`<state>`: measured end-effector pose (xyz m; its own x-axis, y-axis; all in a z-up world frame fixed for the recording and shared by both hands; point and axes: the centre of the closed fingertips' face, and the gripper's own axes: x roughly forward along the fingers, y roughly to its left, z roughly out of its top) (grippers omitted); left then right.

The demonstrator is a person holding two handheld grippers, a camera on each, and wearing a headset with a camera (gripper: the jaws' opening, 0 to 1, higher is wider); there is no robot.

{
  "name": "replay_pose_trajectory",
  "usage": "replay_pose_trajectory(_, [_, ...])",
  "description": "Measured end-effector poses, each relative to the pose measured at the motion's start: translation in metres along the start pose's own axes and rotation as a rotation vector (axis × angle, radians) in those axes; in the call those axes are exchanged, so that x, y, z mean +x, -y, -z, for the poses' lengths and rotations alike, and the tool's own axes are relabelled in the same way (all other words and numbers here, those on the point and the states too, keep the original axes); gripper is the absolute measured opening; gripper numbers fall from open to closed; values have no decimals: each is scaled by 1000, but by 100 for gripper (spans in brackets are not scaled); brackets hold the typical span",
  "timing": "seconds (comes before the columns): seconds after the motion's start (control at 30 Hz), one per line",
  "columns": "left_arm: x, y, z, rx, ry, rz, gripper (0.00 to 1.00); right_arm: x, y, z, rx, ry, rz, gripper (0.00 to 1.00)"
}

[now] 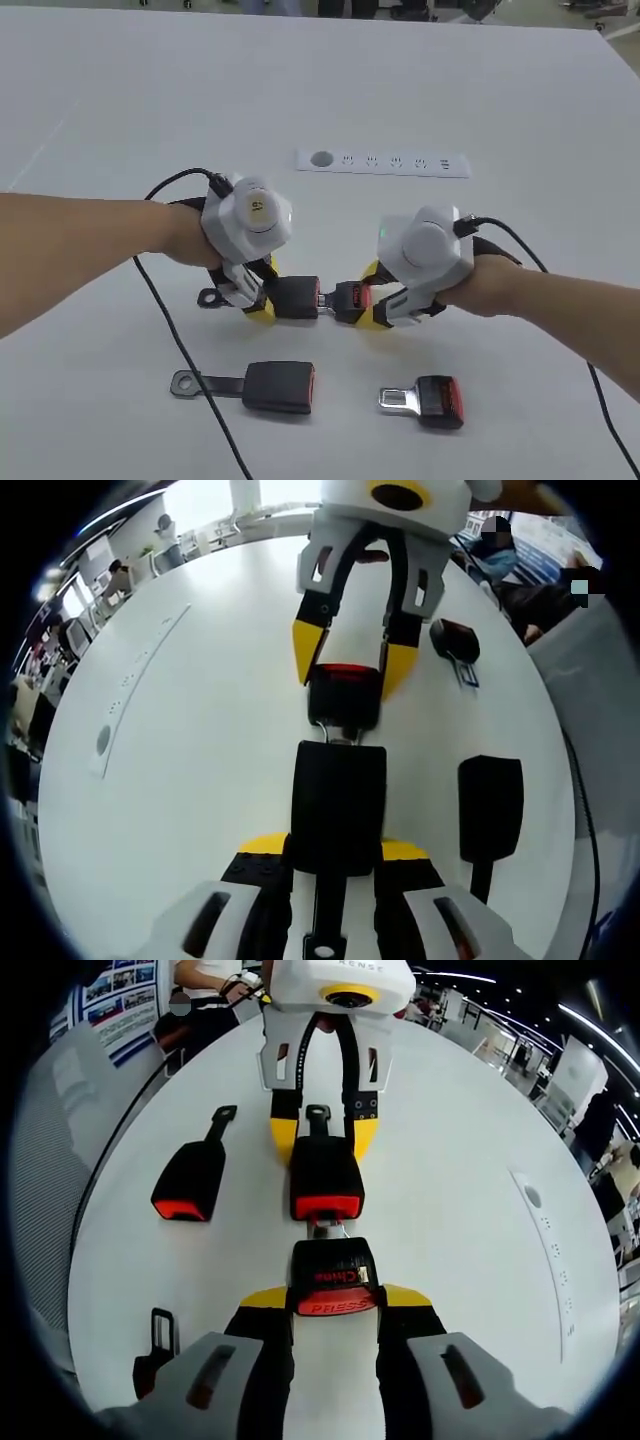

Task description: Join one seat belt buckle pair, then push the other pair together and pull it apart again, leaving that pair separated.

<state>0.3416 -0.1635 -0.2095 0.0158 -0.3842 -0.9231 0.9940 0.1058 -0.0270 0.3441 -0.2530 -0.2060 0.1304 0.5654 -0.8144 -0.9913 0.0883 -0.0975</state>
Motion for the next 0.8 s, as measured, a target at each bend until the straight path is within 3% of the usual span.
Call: replay_pose_trajectory(0.8, [1, -2, 2, 17, -22, 6, 31, 2, 0, -1, 10, 5, 0, 29])
